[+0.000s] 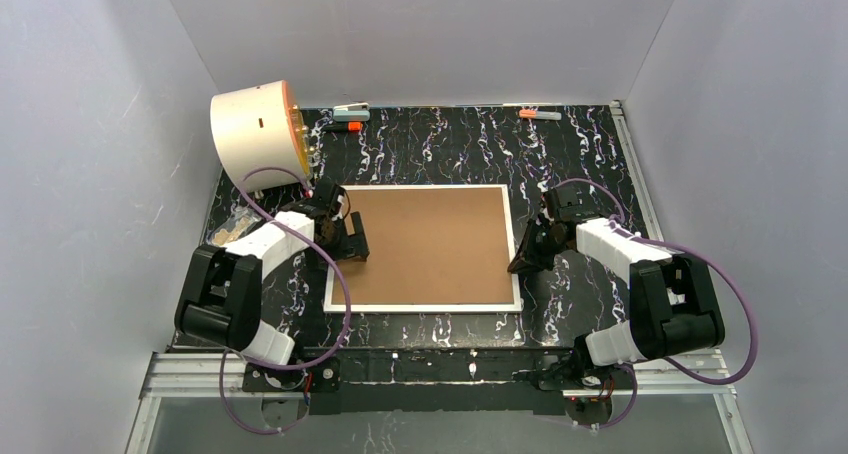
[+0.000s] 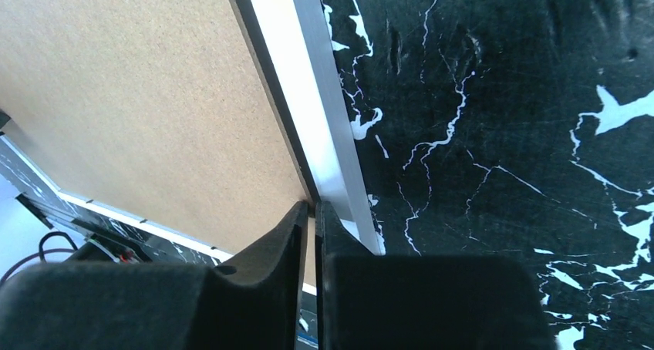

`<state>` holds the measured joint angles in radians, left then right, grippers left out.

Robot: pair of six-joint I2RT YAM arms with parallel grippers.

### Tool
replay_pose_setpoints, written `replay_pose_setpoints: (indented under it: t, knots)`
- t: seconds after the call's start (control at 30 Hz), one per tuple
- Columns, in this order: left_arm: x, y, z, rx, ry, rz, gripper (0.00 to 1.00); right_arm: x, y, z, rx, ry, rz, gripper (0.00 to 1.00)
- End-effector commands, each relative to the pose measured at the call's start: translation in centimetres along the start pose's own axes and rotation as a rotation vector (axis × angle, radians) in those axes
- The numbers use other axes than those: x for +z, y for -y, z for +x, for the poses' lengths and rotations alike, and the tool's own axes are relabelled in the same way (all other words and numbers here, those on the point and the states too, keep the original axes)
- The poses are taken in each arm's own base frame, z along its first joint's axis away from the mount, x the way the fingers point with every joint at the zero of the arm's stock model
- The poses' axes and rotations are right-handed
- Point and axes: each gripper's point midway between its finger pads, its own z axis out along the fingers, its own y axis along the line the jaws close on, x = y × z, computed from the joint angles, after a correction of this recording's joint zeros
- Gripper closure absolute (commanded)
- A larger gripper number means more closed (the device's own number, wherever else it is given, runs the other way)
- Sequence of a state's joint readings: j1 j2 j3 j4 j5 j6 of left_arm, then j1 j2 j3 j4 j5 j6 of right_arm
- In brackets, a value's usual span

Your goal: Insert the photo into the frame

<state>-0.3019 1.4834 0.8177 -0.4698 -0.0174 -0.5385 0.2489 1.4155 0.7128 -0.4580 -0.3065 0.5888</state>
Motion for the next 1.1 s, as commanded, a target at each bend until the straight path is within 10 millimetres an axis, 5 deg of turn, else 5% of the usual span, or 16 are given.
replay_pose_setpoints:
  t: [0.0, 0.17, 0.57, 1.07]
  knots:
    - [0.9, 1.9, 1.8, 0.0, -0.101, 0.126, 0.06, 0.1, -1.5, 0.1, -0.055, -0.007, -0.091, 0.89]
    - [1.1, 3.6, 2.1, -0.003, -0.133, 0.218, 0.1, -0.2, -3.1, 0.3, -0.097, -0.017, -0.184, 0.98]
    - [1.4, 4.4, 1.8, 0.001, -0.138, 0.247, 0.14, -1.5, -7.6, 1.5, -0.258, -0.023, -0.41, 0.99]
    - [1.7, 3.8, 2.1, 0.016, -0.143, 0.225, 0.15, -3.7, -9.3, -0.7, -0.373, 0.195, -0.469, 0.99]
